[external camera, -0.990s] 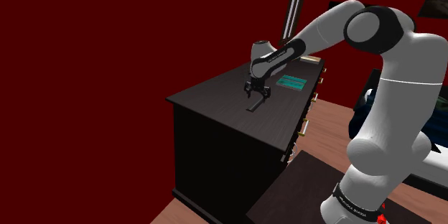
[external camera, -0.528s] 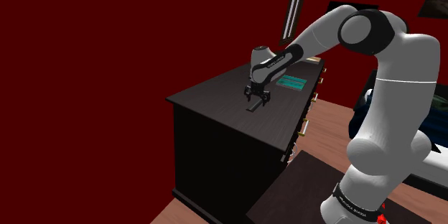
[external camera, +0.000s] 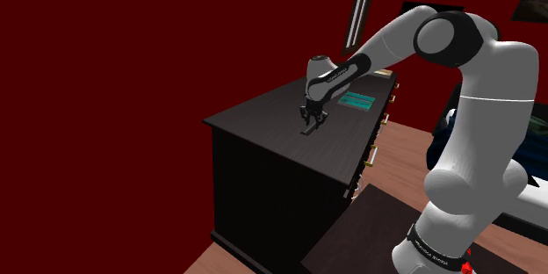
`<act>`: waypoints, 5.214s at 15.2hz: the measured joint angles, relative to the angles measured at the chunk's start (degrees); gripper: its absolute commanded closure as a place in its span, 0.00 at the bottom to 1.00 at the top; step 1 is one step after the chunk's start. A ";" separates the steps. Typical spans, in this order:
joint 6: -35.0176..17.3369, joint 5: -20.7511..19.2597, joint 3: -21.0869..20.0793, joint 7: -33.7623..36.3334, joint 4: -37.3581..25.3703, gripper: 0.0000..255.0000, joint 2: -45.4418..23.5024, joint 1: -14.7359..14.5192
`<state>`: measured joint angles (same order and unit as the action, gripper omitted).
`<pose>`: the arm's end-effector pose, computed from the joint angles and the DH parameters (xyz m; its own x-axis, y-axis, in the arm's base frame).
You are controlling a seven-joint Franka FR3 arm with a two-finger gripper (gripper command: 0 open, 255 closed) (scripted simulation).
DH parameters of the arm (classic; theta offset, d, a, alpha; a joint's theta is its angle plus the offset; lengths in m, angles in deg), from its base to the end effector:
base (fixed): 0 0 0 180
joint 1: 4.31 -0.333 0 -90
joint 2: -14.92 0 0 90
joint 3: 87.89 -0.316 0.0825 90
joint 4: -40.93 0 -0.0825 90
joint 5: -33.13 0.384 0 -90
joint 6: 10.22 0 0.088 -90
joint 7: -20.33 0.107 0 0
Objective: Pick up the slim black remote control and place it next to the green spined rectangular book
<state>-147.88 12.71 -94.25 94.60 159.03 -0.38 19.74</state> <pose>0.5653 -0.1847 0.3132 0.2101 -0.9499 0.2313 -0.9770 -0.2127 0.0137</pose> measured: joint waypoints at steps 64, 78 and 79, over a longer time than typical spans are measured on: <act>7.61 9.60 7.50 -33.23 -31.03 1.00 -18.57 18.20; 6.61 9.51 7.55 -33.08 -30.99 0.00 -19.50 18.21; 7.30 9.57 7.51 -33.16 -31.18 0.00 -19.01 18.17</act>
<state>-140.58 22.28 -86.74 61.44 127.85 -19.38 37.92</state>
